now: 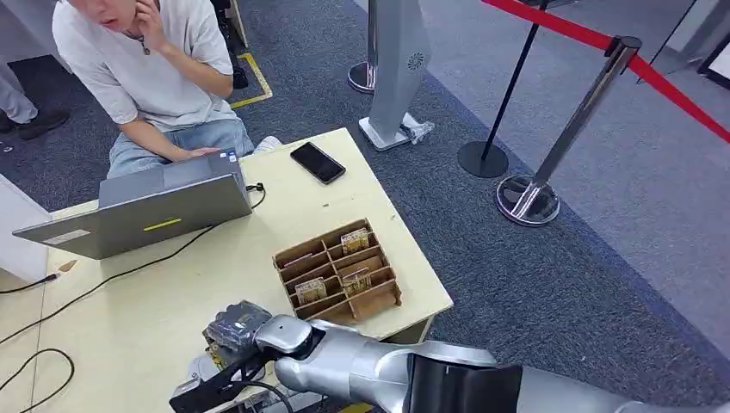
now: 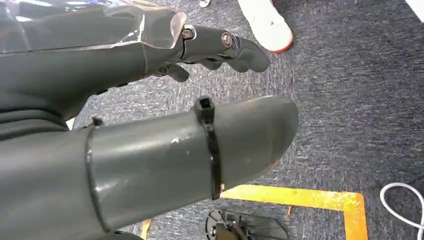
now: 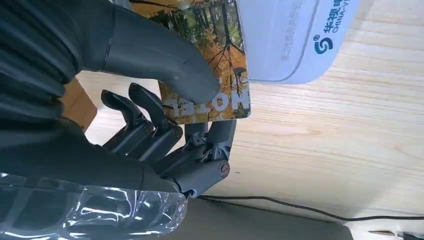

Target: Pass the card to the sensor for recognition and then transmit it.

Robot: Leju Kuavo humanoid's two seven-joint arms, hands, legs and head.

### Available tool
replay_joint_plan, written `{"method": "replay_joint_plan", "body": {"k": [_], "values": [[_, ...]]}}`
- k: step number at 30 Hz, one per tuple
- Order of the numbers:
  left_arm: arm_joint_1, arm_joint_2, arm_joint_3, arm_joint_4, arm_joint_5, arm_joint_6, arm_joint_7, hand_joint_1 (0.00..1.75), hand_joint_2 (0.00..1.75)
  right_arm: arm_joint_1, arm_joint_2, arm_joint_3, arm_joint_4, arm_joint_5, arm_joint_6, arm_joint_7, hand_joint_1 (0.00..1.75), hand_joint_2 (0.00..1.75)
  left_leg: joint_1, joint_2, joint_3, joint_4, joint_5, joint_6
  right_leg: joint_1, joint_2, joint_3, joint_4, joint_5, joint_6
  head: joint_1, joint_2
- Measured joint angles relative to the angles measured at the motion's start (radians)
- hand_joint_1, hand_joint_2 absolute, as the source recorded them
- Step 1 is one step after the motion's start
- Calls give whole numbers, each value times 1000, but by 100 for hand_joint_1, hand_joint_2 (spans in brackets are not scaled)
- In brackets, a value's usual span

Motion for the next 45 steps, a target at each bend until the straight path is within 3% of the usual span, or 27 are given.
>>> {"method": "replay_joint_plan", "body": {"k": [11, 17, 26, 35, 45], "values": [[0, 0, 0, 0, 0, 1, 2, 0, 0, -6, -3, -6, -20, -56, 14, -45, 175, 175, 0, 0, 0, 0, 0, 0, 0, 0, 0, 0, 0, 0, 0, 0], [1, 1, 0, 0, 8, 2, 2, 0, 0, -7, -39, -40, -152, -142, 91, -64, 175, 175, 0, 0, 0, 0, 0, 0, 0, 0, 0, 0, 0, 0, 0, 0], [9, 15, -3, 0, 2, -14, -34, 0, 0, 3, -126, -139, -403, -249, 86, -91, 175, 175, 0, 0, 0, 0, 0, 0, 0, 0, 0, 0, 0, 0, 0, 0], [15, 20, -24, 0, -20, -23, -50, 0, 0, 50, -189, -267, -633, -204, -104, -165, 175, 175, 0, 0, 0, 0, 0, 0, 0, 0, 0, 0, 0, 0, 0, 0], [14, 26, -74, 0, -71, -47, -57, 0, 0, 66, -204, -401, -690, 100, -445, -187, 175, 175, 0, 0, 0, 0, 0, 0, 0, 0, 0, 0, 0, 0, 0, 0]]}}
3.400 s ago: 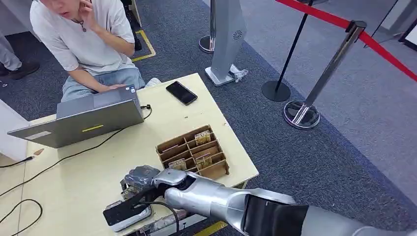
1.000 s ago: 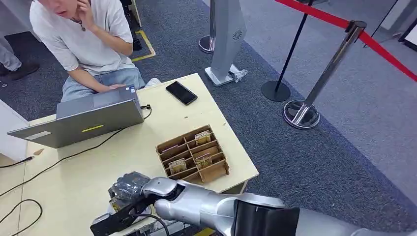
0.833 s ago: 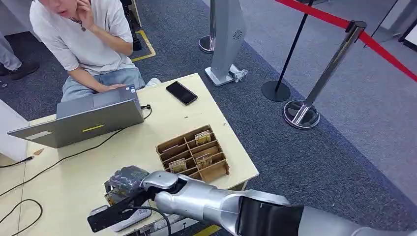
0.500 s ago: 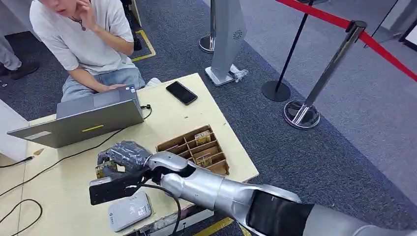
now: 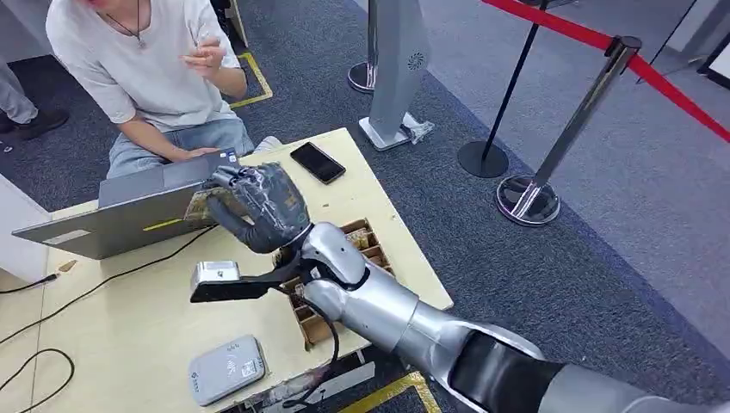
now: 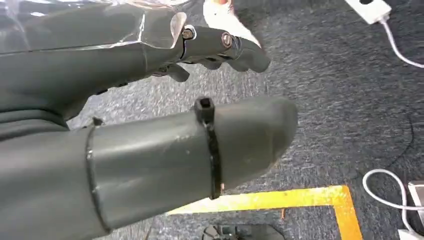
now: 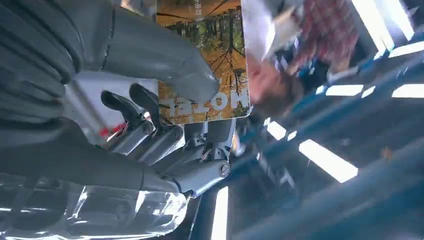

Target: Pass the card to the sensor for recognition and then transmit it.

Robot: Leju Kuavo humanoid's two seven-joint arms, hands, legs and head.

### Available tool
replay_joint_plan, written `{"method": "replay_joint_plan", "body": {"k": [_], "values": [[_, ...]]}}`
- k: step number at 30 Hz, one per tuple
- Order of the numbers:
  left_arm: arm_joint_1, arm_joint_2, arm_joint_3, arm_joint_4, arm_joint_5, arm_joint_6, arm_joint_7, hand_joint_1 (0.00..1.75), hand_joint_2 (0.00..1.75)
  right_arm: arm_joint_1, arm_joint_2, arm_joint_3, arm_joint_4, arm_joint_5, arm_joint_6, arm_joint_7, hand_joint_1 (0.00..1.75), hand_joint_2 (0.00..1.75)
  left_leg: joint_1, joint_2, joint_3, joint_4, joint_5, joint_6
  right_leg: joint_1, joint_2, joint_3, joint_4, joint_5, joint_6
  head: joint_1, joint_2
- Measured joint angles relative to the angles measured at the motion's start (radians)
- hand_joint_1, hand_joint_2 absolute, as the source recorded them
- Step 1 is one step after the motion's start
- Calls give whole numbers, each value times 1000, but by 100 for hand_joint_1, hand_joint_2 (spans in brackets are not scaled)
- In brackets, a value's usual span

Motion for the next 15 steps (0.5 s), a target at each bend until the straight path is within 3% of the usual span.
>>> {"method": "replay_joint_plan", "body": {"k": [8, 15], "values": [[-2, 0, -30, 0, -8, -5, 9, 0, 0, -10, 1, -77, 16, 167, -110, -5, 175, 175, 0, 0, 0, 0, 0, 0, 0, 0, 0, 0, 0, 0, 0, 0], [-7, 0, -46, 0, -6, -2, 27, 0, 0, -66, 16, -106, 99, 321, -126, 59, 175, 175, 0, 0, 0, 0, 0, 0, 0, 0, 0, 0, 0, 0, 0, 0]]}}
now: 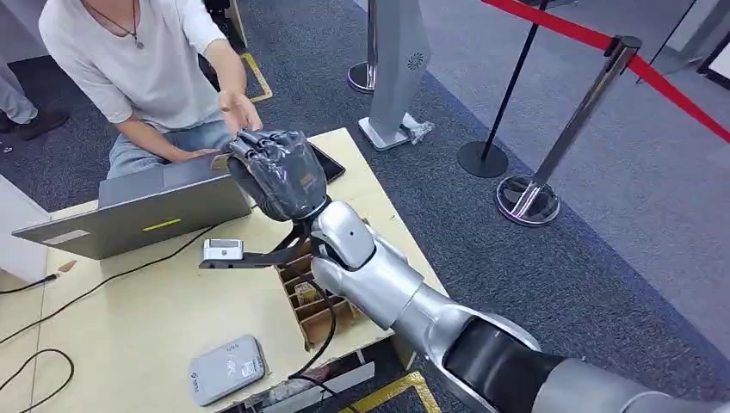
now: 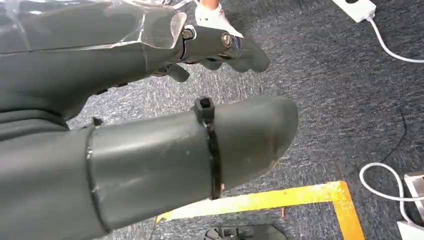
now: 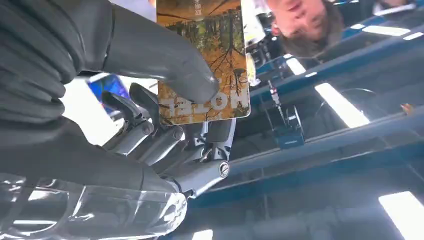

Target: Pass the card to the sensor for recognition and then transmit it.

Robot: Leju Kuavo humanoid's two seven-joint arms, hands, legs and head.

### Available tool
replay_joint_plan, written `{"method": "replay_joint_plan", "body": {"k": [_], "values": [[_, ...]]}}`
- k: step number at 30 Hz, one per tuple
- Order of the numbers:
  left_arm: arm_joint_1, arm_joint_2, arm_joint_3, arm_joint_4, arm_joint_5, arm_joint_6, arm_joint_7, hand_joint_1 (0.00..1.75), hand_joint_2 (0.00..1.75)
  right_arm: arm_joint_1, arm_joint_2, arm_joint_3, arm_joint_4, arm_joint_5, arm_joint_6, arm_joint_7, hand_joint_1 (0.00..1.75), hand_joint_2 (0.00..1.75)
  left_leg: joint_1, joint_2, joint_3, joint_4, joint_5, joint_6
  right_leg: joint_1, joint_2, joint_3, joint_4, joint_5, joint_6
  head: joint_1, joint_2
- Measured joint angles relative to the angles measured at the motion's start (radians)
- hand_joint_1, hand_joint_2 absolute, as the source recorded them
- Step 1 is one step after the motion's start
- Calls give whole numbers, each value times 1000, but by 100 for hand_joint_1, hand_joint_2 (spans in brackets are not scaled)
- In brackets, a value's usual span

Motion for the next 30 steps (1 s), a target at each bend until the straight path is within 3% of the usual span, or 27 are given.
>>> {"method": "replay_joint_plan", "body": {"k": [6, 12, 19, 20, 21, 24, 25, 30], "values": [[-4, -2, 0, 0, 11, 10, 11, 0, 0, -89, 35, 0, 141, 129, -16, 62, 175, 175, 0, 0, 0, 0, 0, 0, 0, 0, 0, 0, 0, 0, 0, 0], [-5, -2, 0, 0, 23, 16, 11, 0, 0, -195, 78, 1, 304, 174, -35, 88, 175, 175, 0, 0, 0, 0, 1, 0, 0, 0, 0, 0, 0, 0, 0, 0], [-4, -1, 0, 0, 34, 23, 8, 0, 0, -234, 110, 1, 377, 227, -36, 109, 175, 175, 0, 0, 0, 0, 0, 0, 0, 0, 0, 0, 0, 0, 0, 0], [-3, -1, 0, 0, 37, 25, 5, 0, 0, -238, 113, 1, 386, 230, -36, 110, 12, 175, 0, 0, 0, 0, 0, 0, 0, 0, 0, 0, 0, 0, 0, 0], [-2, -1, 0, 0, 40, 26, 2, 0, 0, -241, 117, 1, 396, 230, -36, 110, 0, 175, 0, 0, 0, 0, 0, 0, 0, 0, 0, 0, 0, 0, 0, 0], [0, -1, 0, 0, 47, 29, 0, 0, 0, -252, 129, -1, 436, 223, -36, 112, 0, 175, 0, 0, 0, 0, 0, 0, 0, 0, 0, 0, 0, 0, 0, 0], [1, -1, 1, 0, 50, 30, -1, 0, 0, -258, 135, -2, 452, 219, -36, 112, 0, 0, 0, 0, 0, 0, 0, 0, 0, 0, 0, 0, 0, 0, 0, 0], [11, 0, 3, 0, 61, 35, -4, 0, 0, -276, 155, -3, 512, 206, -36, 109, 0, 0, 0, 0, 0, 0, 0, 0, 0, 0, 0, 0, 0, 0, 0, 0]]}}
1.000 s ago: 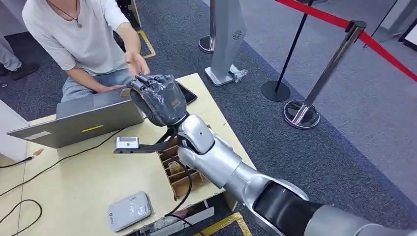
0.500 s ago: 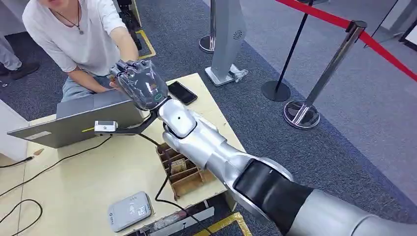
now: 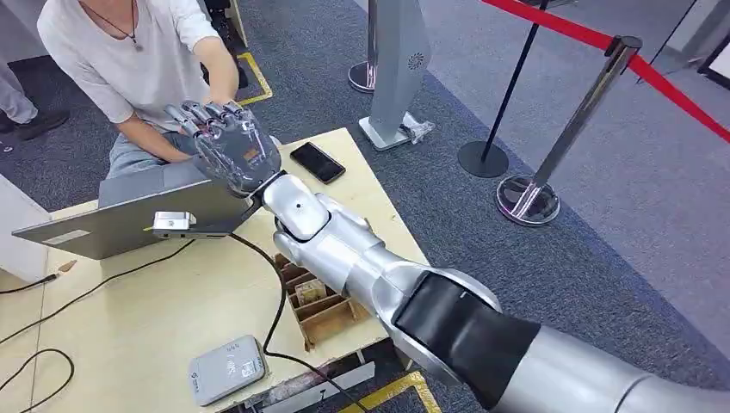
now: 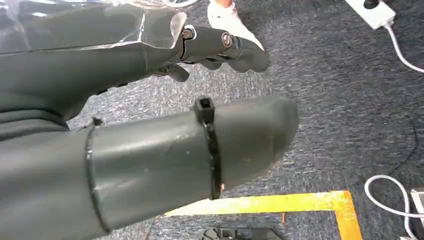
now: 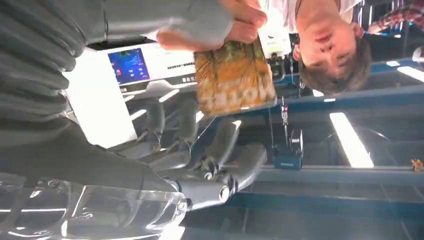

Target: Pass the card to the sensor for recognition and then transmit it.

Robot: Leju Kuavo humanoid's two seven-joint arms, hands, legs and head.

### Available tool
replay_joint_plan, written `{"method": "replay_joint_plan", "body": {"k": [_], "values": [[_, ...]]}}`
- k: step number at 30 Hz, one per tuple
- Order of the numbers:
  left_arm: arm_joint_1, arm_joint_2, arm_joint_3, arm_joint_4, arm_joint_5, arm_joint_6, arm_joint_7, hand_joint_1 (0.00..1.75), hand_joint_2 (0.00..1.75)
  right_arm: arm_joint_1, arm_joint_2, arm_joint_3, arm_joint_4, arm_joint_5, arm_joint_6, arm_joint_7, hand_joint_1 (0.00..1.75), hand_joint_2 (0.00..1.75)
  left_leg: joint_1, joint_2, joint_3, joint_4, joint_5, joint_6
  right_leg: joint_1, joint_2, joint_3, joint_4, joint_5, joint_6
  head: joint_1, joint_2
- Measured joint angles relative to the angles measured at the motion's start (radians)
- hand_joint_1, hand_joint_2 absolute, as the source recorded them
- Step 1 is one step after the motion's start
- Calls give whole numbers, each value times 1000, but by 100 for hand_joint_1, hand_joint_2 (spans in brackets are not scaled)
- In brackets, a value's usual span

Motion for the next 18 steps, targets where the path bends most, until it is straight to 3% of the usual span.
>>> {"method": "replay_joint_plan", "body": {"k": [12, 18], "values": [[16, 1, 10, 0, 25, 10, -16, 0, 0, -2, 20, -20, 15, -146, 5, -101, 0, 0, 0, 0, 0, 0, 0, 0, 0, 0, 0, 0, 0, 0, 0, 0], [23, 6, 24, 0, 41, 12, -33, 0, 0, 55, -9, -21, -92, -220, 67, -119, 0, 0, 0, 0, 0, 0, 0, 0, 0, 0, 0, 0, 0, 0, 0, 0]]}}
